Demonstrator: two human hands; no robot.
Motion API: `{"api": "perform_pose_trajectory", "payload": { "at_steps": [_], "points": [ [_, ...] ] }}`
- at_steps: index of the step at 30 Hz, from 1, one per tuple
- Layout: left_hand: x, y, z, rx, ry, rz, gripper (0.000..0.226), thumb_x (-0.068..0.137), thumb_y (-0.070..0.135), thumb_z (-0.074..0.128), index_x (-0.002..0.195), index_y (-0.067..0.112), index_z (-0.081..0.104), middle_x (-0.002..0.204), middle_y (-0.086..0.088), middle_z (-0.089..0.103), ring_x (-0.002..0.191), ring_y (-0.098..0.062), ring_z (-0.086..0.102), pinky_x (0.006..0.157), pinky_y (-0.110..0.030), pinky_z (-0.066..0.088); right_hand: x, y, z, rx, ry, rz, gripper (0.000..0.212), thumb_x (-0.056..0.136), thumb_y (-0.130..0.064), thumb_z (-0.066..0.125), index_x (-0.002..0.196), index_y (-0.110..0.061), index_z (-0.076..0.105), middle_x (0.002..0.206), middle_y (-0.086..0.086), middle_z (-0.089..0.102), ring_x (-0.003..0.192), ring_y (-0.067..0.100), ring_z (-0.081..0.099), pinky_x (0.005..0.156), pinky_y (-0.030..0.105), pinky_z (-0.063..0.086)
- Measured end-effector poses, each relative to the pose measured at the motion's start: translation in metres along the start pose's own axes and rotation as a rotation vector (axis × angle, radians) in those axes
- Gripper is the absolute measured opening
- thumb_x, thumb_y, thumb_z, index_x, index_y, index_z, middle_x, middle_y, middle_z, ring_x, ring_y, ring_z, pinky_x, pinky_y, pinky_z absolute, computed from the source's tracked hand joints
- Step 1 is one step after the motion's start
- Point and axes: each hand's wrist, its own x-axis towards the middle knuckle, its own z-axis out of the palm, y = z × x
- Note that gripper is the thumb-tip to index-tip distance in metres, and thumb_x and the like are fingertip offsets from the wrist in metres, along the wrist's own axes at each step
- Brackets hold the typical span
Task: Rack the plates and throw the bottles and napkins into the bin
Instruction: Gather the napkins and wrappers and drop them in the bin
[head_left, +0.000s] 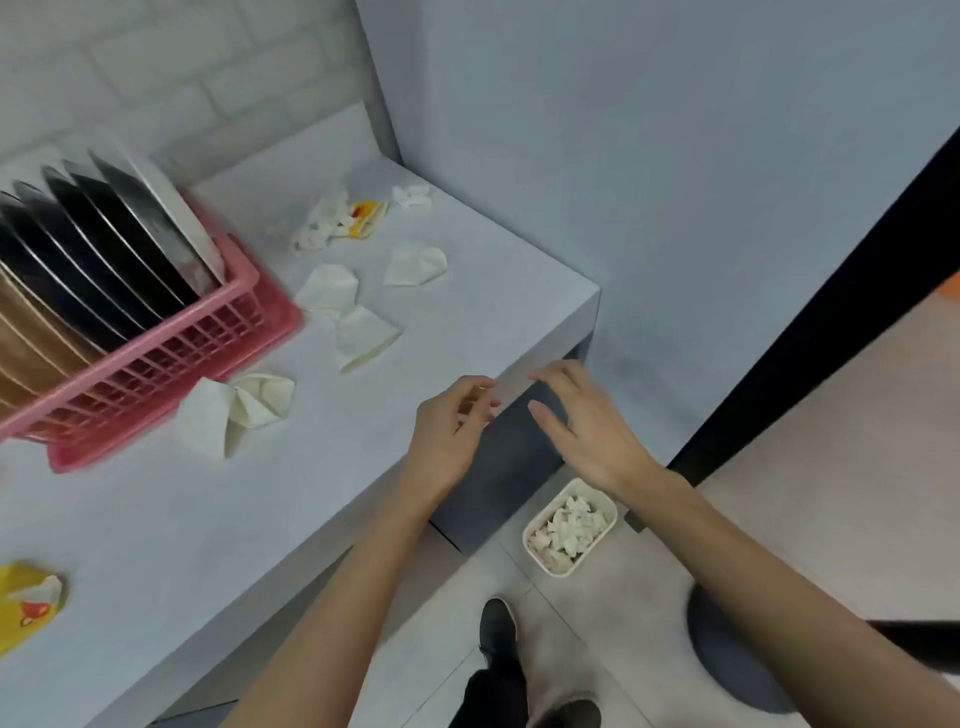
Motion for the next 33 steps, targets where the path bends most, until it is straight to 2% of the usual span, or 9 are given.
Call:
{"api": "perform_pose_trajectory", "payload": {
  "at_steps": [3,8,13,18,21,25,29,33],
  "points": [
    [0.012,0.013,-0.039,0.023,0.054,0.005,0.021,0.100,0.014,0.051,0.111,0.017,0.068,0.094,0.007,0.073,0.082,-0.005,0.069,0.079,-0.020,0.052,0.036,-0.028,-0.009,0.017,0.006,-0.069,0.036,0.103,-0.032,0.043,0.136,-0.019,0.049,0.133,-0.005,0.041,0.116,0.009,0.049,0.097,0.022,0.039],
    [0.046,0.021,-0.091,0.143,0.136,0.012,0.021,0.097,0.012,0.053,0.105,0.019,0.071,0.091,0.010,0.073,0.082,0.000,0.067,0.077,-0.015,0.050,0.095,-0.061,-0.020,-0.015,-0.007,-0.154,0.034,0.103,-0.032,0.045,0.133,-0.019,0.052,0.134,-0.002,0.045,0.116,0.010,0.051,0.096,0.020,0.037],
    [0.102,0.019,-0.132,0.237,0.174,0.008,0.023,0.091,0.006,0.055,0.090,0.020,0.074,0.088,0.011,0.073,0.082,-0.002,0.067,0.072,-0.011,0.044,0.159,-0.082,-0.029,0.088,0.078,-0.229,0.023,0.100,-0.020,0.052,0.121,-0.015,0.059,0.120,-0.002,0.054,0.104,0.007,0.054,0.081,0.002,0.035],
    [0.156,0.010,-0.159,0.244,0.206,-0.028,0.024,0.088,0.006,0.053,0.091,0.021,0.072,0.089,0.007,0.072,0.082,-0.013,0.068,0.076,-0.028,0.053,0.222,-0.095,-0.028,0.064,0.072,-0.196,0.015,0.096,-0.013,0.054,0.105,-0.011,0.066,0.105,0.004,0.061,0.093,0.014,0.059,0.078,0.014,0.043],
    [0.184,0.005,-0.169,0.261,0.194,-0.034,0.024,0.088,0.008,0.052,0.088,0.026,0.069,0.092,0.004,0.072,0.084,-0.016,0.068,0.079,-0.033,0.054,0.251,-0.098,-0.027,0.013,0.050,-0.130,0.015,0.094,-0.010,0.053,0.096,-0.008,0.068,0.099,0.006,0.065,0.087,0.017,0.060,0.077,0.024,0.048],
    [0.221,-0.004,-0.186,0.363,0.170,-0.049,0.021,0.088,0.014,0.055,0.089,0.027,0.071,0.102,0.004,0.071,0.090,-0.016,0.066,0.083,-0.033,0.052,0.287,-0.099,-0.026,-0.035,0.013,-0.066,0.017,0.093,-0.010,0.053,0.101,-0.008,0.068,0.100,0.007,0.065,0.088,0.020,0.060,0.081,0.030,0.050],
    [0.261,-0.018,-0.202,0.456,0.151,-0.102,0.026,0.081,0.016,0.055,0.098,0.026,0.073,0.113,0.000,0.069,0.097,-0.022,0.064,0.091,-0.038,0.051,0.323,-0.087,-0.018,-0.096,-0.023,-0.043,0.022,0.094,-0.015,0.055,0.113,-0.012,0.065,0.111,0.009,0.059,0.092,0.018,0.055,0.079,0.023,0.041],
    [0.297,-0.030,-0.212,0.610,0.134,-0.140,0.032,0.090,0.014,0.056,0.120,0.019,0.064,0.131,-0.003,0.059,0.119,-0.026,0.056,0.095,-0.034,0.044,0.357,-0.074,-0.010,-0.114,-0.069,-0.023,0.031,0.096,-0.018,0.055,0.127,-0.013,0.057,0.124,0.012,0.053,0.100,0.019,0.053,0.080,0.024,0.038]
  ]
}}
